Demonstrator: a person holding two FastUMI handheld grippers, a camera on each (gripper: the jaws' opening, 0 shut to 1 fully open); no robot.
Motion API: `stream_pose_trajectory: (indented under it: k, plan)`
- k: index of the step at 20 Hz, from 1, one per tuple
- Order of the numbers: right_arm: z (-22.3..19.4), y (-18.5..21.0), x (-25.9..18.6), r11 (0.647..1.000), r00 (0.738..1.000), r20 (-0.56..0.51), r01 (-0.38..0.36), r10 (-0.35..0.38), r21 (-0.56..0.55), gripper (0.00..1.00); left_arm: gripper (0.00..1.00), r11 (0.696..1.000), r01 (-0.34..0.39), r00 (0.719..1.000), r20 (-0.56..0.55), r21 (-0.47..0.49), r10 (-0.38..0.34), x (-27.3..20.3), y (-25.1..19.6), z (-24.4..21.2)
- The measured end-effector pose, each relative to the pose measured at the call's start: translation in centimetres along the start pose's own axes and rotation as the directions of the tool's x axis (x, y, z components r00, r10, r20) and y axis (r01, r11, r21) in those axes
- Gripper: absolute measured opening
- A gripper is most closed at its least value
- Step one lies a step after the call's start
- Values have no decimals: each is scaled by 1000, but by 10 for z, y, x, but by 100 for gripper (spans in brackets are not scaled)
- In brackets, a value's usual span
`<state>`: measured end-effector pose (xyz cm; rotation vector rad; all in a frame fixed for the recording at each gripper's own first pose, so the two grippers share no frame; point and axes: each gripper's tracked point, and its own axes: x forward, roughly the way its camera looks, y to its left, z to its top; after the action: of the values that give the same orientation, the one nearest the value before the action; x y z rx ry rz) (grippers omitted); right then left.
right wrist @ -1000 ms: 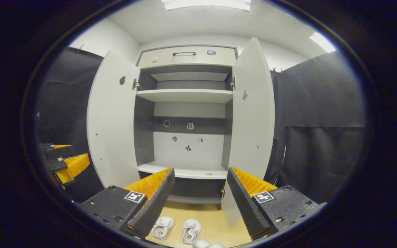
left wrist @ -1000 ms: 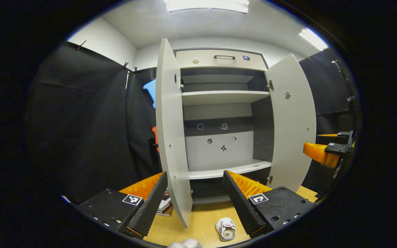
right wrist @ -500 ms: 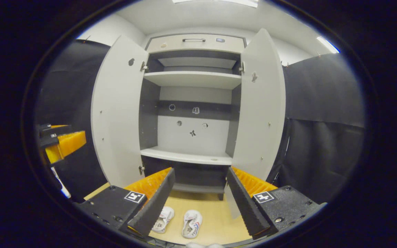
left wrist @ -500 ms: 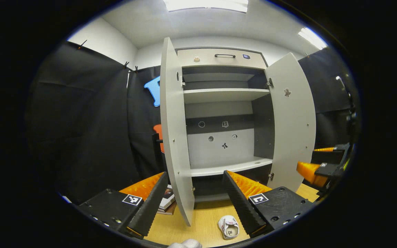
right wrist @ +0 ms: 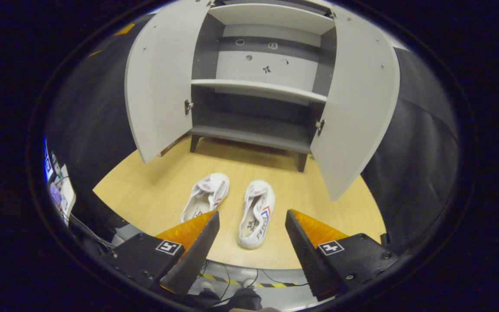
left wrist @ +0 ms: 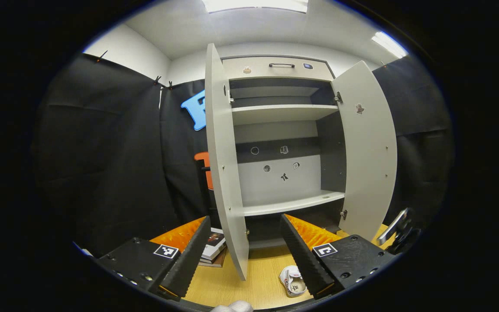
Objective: Grab one shoe with the right hand and put it into the shoe cabinet, grab the other shoe with the left hand and put it into the shoe cabinet; then close the right door with the right hand and the left door with the left hand.
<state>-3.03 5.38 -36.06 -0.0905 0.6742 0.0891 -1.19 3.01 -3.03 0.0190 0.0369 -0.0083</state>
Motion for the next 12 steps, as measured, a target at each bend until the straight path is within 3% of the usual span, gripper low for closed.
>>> stream_pose_trajectory:
  k: [5, 12]
  plan:
    - [-23, 22, 69, 996, 997, -74, -30, 37, 86, 94, 96, 1000, -13, 1000, -27, 8, 13, 0, 6, -10]
    - [-34, 7, 153, 994, 990, -141, 41, -27, 97, 84, 96, 999, -41, 998, -51, 20, 42, 4, 11, -17]
